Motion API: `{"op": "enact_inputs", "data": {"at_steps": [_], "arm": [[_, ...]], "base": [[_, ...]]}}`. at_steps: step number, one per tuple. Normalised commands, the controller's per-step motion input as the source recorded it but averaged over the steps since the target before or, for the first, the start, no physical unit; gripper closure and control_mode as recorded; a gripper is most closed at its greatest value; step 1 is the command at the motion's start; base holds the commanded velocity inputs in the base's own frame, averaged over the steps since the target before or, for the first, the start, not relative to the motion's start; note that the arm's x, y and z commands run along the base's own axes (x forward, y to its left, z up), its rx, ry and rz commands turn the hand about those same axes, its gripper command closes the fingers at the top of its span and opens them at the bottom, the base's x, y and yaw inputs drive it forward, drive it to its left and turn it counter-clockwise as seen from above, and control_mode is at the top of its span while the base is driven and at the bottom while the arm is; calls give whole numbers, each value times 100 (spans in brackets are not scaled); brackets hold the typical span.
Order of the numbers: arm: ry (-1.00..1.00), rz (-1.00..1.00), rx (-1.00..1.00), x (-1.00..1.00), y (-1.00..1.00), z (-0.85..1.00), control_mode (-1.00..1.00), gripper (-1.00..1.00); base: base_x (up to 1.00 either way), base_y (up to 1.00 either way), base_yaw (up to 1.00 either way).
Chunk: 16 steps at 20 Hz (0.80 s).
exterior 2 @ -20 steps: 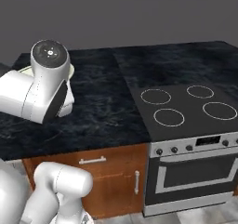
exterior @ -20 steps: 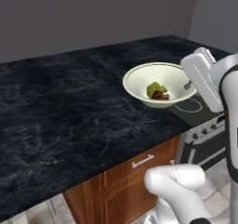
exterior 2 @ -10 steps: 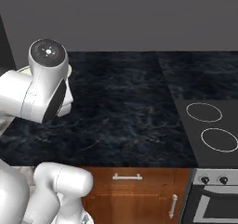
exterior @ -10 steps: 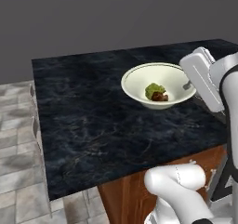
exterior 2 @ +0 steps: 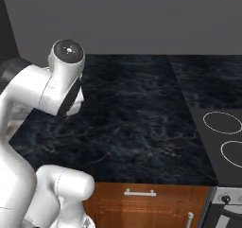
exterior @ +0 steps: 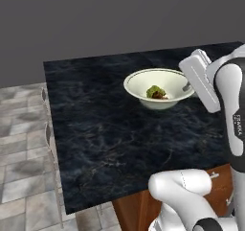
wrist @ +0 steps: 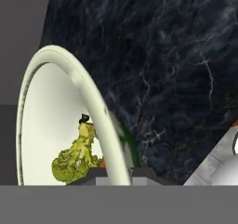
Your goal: The microwave is finished heating the chicken drumstick and broccoli. Take the bowl containing the food and place it on the dining counter.
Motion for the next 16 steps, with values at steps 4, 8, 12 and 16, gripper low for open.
{"op": "enact_inputs", "data": {"at_steps": [4, 8, 12, 16], "arm": [[20, -2, 12, 100, -73, -36, -100, 100], [4, -12, 0, 100, -24, -42, -100, 100], [0, -10, 0, 100, 0, -76, -100, 100], [0, -11, 0, 100, -5, -87, -100, 100]], "base": [[0, 0, 0], [0, 0, 0], [0, 0, 0], [0, 0, 0]]}}
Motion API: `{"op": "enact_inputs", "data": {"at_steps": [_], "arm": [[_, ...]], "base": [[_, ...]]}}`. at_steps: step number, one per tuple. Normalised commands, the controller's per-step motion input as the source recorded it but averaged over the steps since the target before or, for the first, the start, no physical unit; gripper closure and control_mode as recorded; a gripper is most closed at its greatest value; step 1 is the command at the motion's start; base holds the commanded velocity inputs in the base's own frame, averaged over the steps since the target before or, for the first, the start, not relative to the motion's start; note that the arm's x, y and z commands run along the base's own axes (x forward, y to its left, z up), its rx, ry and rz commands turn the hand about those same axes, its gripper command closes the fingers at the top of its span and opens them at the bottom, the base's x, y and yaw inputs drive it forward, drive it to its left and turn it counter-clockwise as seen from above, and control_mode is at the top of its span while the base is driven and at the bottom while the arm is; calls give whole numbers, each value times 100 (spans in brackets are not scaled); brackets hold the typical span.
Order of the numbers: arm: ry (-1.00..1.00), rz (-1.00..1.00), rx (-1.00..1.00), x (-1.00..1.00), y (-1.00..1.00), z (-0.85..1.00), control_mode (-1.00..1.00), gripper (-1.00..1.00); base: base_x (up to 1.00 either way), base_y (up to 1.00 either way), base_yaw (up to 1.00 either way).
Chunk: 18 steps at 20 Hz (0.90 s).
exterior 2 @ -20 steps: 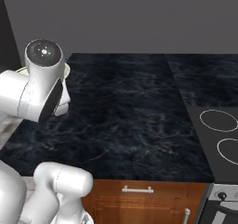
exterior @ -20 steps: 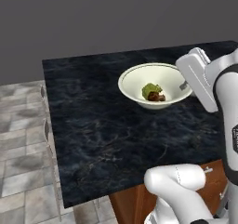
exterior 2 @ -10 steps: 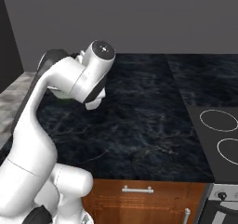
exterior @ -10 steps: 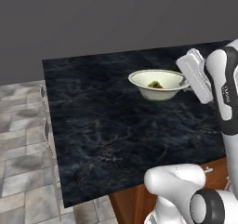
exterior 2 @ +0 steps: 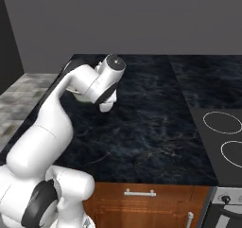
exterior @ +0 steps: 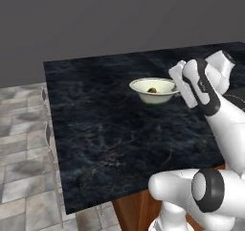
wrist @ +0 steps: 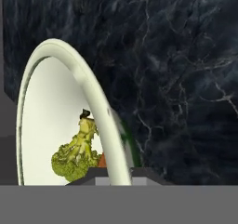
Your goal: The microwave is finished heating the chicken drumstick and broccoli. Take the bowl containing the food and place it on the dining counter.
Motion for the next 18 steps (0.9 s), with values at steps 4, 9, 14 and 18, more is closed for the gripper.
{"op": "enact_inputs", "data": {"at_steps": [4, 9, 14, 18], "arm": [[1, -4, -3, 97, -1, -98, -100, 100], [0, 0, -12, 87, 13, -64, -100, 100], [1, 0, -11, 65, 13, -45, -100, 100], [9, 0, -11, 45, 0, -70, -100, 100]], "base": [[0, 0, 0], [0, 0, 0], [0, 0, 0], [0, 0, 0]]}}
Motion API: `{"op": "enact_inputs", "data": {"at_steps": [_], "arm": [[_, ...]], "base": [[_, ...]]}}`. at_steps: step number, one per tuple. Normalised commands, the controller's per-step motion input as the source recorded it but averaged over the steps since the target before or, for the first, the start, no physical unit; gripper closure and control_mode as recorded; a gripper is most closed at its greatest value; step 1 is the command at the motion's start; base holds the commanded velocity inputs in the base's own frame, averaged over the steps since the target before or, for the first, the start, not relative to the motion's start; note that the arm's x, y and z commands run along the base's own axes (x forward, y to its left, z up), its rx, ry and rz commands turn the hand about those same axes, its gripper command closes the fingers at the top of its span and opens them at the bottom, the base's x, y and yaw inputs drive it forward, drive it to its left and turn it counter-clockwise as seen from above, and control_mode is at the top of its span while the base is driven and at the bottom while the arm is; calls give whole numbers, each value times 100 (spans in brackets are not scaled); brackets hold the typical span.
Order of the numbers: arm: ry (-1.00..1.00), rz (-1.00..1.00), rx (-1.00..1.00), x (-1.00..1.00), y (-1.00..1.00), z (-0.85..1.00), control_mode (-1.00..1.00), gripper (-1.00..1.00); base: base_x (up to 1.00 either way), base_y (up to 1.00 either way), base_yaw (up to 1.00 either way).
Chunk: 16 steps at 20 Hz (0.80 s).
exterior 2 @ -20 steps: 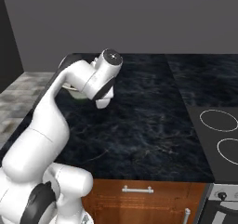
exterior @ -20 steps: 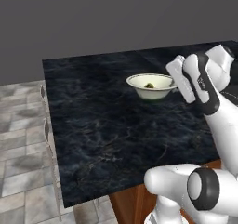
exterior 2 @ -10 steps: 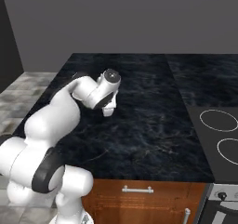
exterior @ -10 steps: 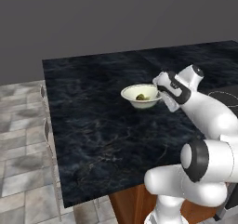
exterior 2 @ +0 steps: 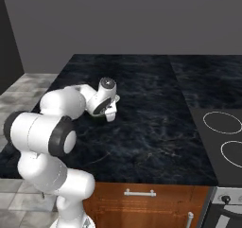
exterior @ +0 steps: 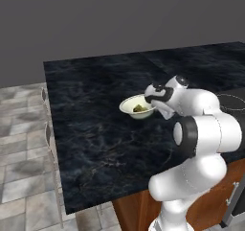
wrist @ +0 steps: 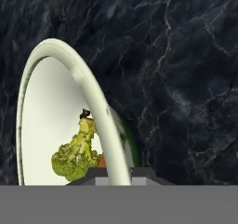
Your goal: The microwave is finished heating the chicken drumstick and broccoli. Take the bowl containing the food and place it on the dining counter.
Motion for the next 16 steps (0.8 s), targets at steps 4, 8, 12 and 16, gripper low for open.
{"op": "enact_inputs", "data": {"at_steps": [4, 8, 12, 16], "arm": [[6, 0, -5, 39, 0, -64, -100, 100], [0, 0, 0, 10, 0, -51, -100, 100], [0, 0, 0, 0, 0, -35, -100, 100], [0, 0, 0, 0, -4, -38, -100, 100]], "base": [[0, 0, 0], [0, 0, 0], [0, 0, 0], [0, 0, 0]]}}
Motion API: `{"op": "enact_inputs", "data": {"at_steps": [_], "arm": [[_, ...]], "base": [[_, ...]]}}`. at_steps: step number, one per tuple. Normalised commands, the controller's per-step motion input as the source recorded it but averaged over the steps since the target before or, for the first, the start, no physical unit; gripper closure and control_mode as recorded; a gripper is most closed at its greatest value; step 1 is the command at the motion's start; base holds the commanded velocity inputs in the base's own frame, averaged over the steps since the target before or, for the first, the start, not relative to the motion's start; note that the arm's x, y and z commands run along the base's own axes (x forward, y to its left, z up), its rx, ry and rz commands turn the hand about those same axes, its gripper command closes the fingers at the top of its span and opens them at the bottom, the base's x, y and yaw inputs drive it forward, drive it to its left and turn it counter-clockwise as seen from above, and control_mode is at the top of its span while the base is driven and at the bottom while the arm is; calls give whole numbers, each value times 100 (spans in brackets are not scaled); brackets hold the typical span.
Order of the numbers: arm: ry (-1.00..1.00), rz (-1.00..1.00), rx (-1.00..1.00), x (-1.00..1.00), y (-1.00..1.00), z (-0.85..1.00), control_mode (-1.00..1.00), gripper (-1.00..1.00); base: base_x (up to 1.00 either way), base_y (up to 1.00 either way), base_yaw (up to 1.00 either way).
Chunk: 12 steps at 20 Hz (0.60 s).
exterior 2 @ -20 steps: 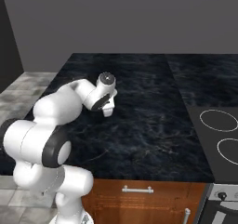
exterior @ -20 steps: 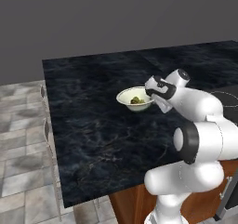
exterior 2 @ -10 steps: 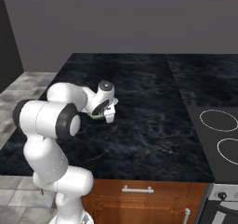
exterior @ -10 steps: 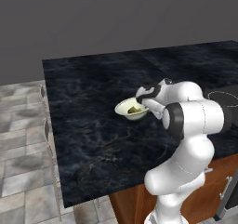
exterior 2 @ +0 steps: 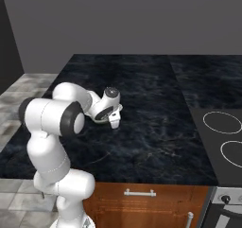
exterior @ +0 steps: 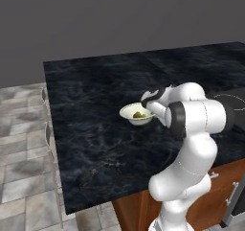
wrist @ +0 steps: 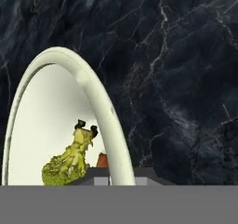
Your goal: The microwave is finished heating the chicken drumstick and broccoli. Take the bowl containing the food and place it on the dining counter.
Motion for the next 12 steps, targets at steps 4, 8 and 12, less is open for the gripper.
{"op": "enact_inputs", "data": {"at_steps": [4, 8, 12], "arm": [[0, 0, 0, -1, -7, -27, -100, 100], [-2, 0, 0, -25, -1, 17, -100, -100], [-5, 0, 0, -62, 0, 75, -100, -100]], "base": [[0, 0, 0], [0, 0, 0], [0, 0, 0]]}}
